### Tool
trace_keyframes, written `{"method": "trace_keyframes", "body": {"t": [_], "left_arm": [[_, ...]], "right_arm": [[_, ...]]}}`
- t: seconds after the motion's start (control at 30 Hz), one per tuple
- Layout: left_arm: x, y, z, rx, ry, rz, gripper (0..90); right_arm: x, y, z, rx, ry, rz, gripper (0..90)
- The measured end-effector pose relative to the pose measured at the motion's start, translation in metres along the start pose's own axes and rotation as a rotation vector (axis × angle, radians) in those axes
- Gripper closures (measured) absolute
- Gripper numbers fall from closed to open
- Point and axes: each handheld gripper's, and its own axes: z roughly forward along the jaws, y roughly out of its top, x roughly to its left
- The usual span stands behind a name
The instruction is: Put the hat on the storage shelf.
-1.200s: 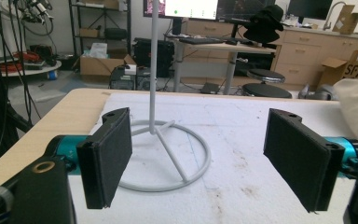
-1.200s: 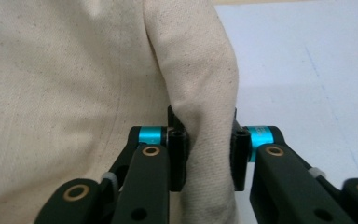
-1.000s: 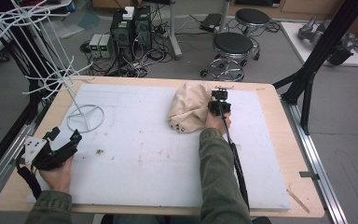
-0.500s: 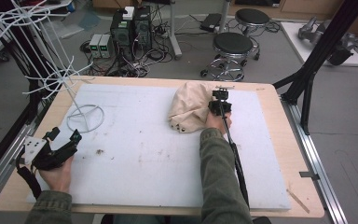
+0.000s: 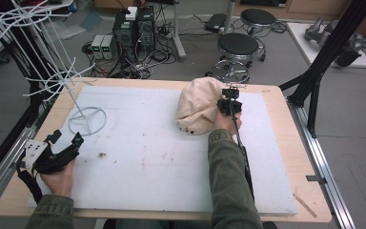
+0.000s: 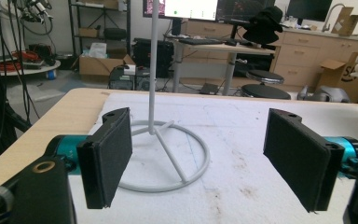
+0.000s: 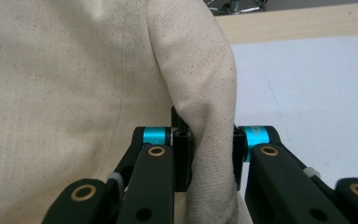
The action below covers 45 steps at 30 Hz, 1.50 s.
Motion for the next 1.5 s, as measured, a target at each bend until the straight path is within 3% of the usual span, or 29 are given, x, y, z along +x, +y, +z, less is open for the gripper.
{"method": "trace_keyframes", "body": {"t": [0.47,1.03,1.2,1.3,1.5], "left_arm": [[-0.001,0.000,0.000,0.005,-0.005,0.000,23.9],[-0.001,0.000,0.000,0.005,-0.010,-0.007,24.0],[-0.001,0.000,0.000,0.007,-0.010,-0.008,23.9],[-0.001,-0.001,0.000,0.005,-0.011,-0.010,23.9],[-0.001,-0.001,0.000,0.005,-0.010,-0.008,23.9]], "right_arm": [[0.001,0.015,-0.042,-0.158,0.069,-0.024,79.0],[0.009,0.027,-0.100,-0.400,0.172,-0.056,78.8],[0.010,0.028,-0.122,-0.460,0.231,-0.061,78.7],[0.014,0.027,-0.136,-0.503,0.263,-0.083,78.7],[0.021,0.024,-0.154,-0.581,0.277,-0.124,78.7]]}}
